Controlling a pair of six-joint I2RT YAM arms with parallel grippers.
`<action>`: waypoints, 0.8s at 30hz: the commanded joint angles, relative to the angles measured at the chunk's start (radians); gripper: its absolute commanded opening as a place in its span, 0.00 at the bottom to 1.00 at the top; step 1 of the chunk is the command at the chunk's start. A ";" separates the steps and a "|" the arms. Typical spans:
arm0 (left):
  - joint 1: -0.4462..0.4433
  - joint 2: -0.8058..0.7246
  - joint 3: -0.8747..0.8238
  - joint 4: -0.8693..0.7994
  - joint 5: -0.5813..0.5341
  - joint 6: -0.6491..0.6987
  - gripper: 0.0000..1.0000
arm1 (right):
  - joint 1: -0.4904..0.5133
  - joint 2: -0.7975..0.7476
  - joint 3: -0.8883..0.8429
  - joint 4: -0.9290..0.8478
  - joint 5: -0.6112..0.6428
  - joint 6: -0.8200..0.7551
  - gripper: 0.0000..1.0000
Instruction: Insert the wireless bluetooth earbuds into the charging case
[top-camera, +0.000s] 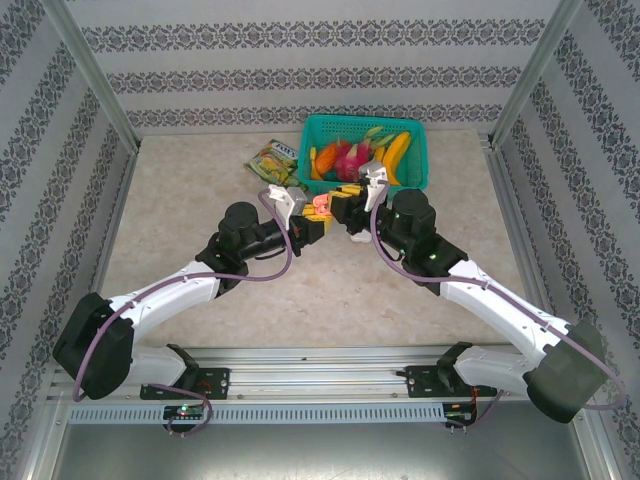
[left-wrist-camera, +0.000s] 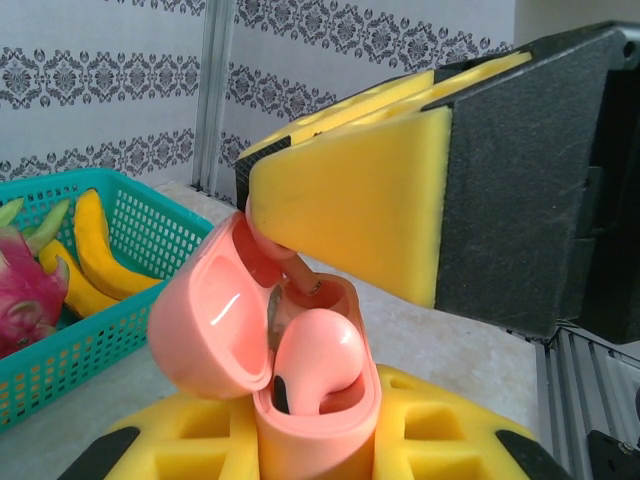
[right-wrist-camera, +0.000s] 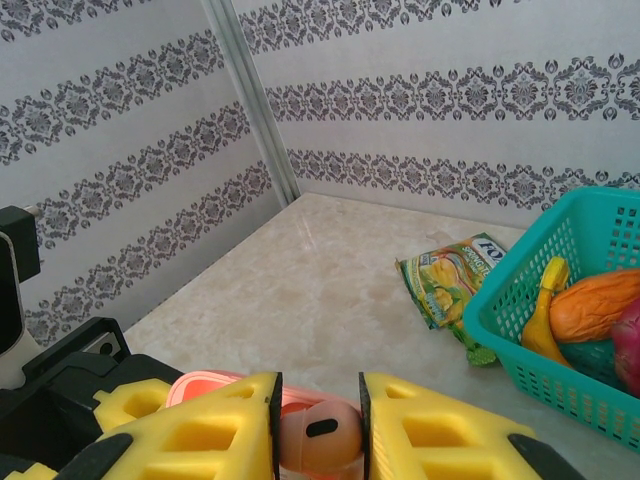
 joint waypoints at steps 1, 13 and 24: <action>0.012 -0.014 0.040 0.052 0.011 -0.012 0.00 | 0.005 -0.011 -0.020 0.009 -0.014 -0.018 0.25; 0.012 -0.010 0.043 0.059 0.001 -0.014 0.00 | 0.041 -0.045 -0.068 0.020 0.021 -0.023 0.26; 0.012 -0.006 0.042 0.061 0.002 -0.018 0.00 | 0.054 -0.036 -0.050 0.010 0.048 -0.031 0.38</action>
